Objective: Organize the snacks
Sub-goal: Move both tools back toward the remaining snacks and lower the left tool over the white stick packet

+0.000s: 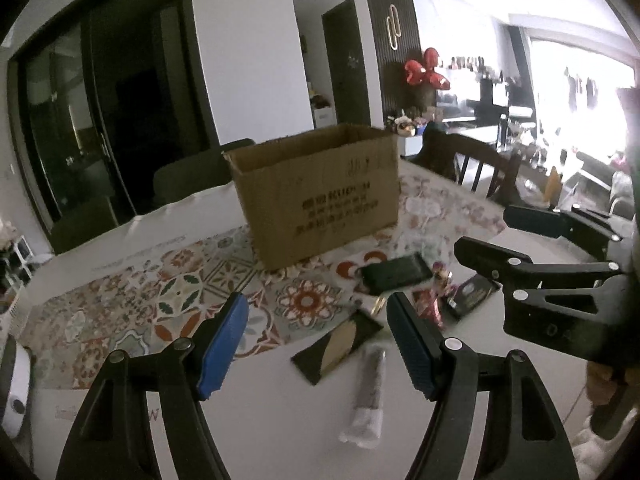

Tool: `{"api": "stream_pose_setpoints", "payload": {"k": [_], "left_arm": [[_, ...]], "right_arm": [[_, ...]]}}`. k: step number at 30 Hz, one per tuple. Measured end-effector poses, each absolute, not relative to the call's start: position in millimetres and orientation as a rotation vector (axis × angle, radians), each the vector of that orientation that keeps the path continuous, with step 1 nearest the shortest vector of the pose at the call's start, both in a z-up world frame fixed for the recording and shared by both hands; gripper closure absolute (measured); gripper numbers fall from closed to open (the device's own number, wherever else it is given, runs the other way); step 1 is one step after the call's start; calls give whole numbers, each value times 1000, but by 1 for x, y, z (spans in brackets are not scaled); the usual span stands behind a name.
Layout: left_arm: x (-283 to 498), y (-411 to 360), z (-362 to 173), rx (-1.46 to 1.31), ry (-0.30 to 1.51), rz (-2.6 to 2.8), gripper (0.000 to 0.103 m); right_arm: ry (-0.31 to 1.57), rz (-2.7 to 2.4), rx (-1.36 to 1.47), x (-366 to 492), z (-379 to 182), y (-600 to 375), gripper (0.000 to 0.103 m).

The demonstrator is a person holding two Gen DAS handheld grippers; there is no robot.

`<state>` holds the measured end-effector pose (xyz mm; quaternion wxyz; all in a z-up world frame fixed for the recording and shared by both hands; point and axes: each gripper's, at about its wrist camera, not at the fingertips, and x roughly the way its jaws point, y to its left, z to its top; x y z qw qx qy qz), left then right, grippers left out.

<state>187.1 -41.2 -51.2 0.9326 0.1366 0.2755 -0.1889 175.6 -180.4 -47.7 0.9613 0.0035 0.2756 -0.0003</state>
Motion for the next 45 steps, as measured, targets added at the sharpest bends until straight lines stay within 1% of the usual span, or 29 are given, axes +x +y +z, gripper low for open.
{"api": "stream_pose_setpoints", "payload": {"k": [4, 9, 10, 12, 15, 19, 20, 23, 24, 26, 30, 33, 35, 45], "left_arm": [[180, -46, -67, 325, 578, -402, 34], [178, -53, -87, 336, 620, -433, 37], [179, -54, -90, 331, 632, -438, 37], [184, -56, -98, 319, 670, -446, 42], [190, -57, -109, 308, 714, -454, 47], [197, -58, -118, 297, 746, -458, 51], [198, -59, -120, 298, 755, -461, 53], [201, -61, -125, 292, 782, -477, 55], [202, -62, -127, 291, 788, -482, 57], [204, -65, -130, 292, 799, -492, 59], [208, -69, -135, 284, 822, -506, 62], [211, -70, -139, 275, 839, -511, 66], [214, -70, -142, 269, 852, -512, 67], [223, -73, -148, 241, 886, -519, 73]], "right_arm": [[608, 14, -7, 179, -63, -174, 36], [654, 12, -25, 187, -80, -168, 40], [660, 10, -27, 188, -83, -168, 43], [674, 11, -38, 191, -90, -165, 46], [705, 17, -38, 196, -98, -164, 49], [746, 20, -20, 204, -111, -166, 53], [754, 23, -13, 206, -113, -166, 57], [780, 24, 4, 211, -120, -168, 58], [784, 21, 9, 212, -121, -168, 59], [794, 24, 17, 215, -124, -169, 62], [809, 20, 27, 221, -129, -171, 62], [820, 19, 31, 225, -133, -172, 62], [823, 19, 19, 227, -136, -171, 66], [849, 22, 47, 236, -145, -176, 66]]}}
